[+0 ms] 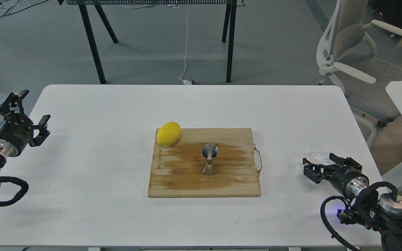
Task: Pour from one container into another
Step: 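Move the right gripper to the small clear glass and grasp it, then lift the clear glass with the right gripper and carry it over the jigger, then tilt the clear glass above the jigger to pour into it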
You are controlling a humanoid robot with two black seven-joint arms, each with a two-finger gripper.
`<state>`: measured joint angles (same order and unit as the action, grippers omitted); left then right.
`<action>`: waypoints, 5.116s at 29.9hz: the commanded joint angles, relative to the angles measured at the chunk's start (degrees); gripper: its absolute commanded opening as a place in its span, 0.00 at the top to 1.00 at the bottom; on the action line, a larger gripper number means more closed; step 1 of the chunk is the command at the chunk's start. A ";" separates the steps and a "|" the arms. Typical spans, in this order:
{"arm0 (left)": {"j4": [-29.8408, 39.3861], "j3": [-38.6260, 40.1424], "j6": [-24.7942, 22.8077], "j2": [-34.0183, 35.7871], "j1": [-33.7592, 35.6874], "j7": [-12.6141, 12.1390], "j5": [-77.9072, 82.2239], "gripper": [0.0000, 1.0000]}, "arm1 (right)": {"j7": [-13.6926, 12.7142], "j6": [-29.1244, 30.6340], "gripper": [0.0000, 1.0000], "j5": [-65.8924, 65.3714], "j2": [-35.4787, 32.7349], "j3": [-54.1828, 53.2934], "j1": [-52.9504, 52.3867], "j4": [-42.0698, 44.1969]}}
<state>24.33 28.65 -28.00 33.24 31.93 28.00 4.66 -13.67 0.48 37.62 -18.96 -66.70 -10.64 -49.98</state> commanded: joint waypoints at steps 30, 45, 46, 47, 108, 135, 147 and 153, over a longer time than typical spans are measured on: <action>-4.91 0.00 0.00 -2.47 -0.03 0.00 -0.08 0.01 | 0.66 1.28 0.82 -0.18 1.56 -0.10 -0.87 1.90; -4.91 -0.08 0.00 -2.56 -0.03 0.00 0.00 0.01 | 1.19 9.09 0.85 -8.16 -0.46 -0.71 -0.96 -11.79; -4.91 0.00 0.00 -2.47 -0.03 0.00 0.00 0.01 | 1.19 9.80 0.85 -10.70 -0.46 -0.89 -1.31 -13.72; -4.91 0.00 0.00 -2.39 0.06 0.00 0.00 0.01 | 1.19 10.41 0.85 -13.42 -0.29 -0.89 -1.92 -15.65; -5.08 -0.17 0.00 -6.25 0.68 0.00 0.35 0.01 | 1.28 14.20 0.85 -70.93 2.17 30.31 -25.48 -23.23; -6.22 -0.17 0.00 -6.25 0.76 0.00 0.35 0.01 | 1.36 15.08 0.84 -75.68 2.09 33.65 -28.82 -23.23; -6.22 -0.17 0.00 -6.25 0.76 0.00 0.35 0.01 | 1.36 15.17 0.83 -76.56 -0.55 36.20 -30.58 -23.50; -6.22 -0.17 0.00 -6.25 0.68 0.00 0.35 0.01 | 1.36 16.66 0.84 -76.64 -0.55 36.38 -30.84 -23.50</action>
<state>18.10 28.48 -28.00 27.00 32.70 28.00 5.01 -12.30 16.42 -38.99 -19.49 -30.33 -41.41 -73.47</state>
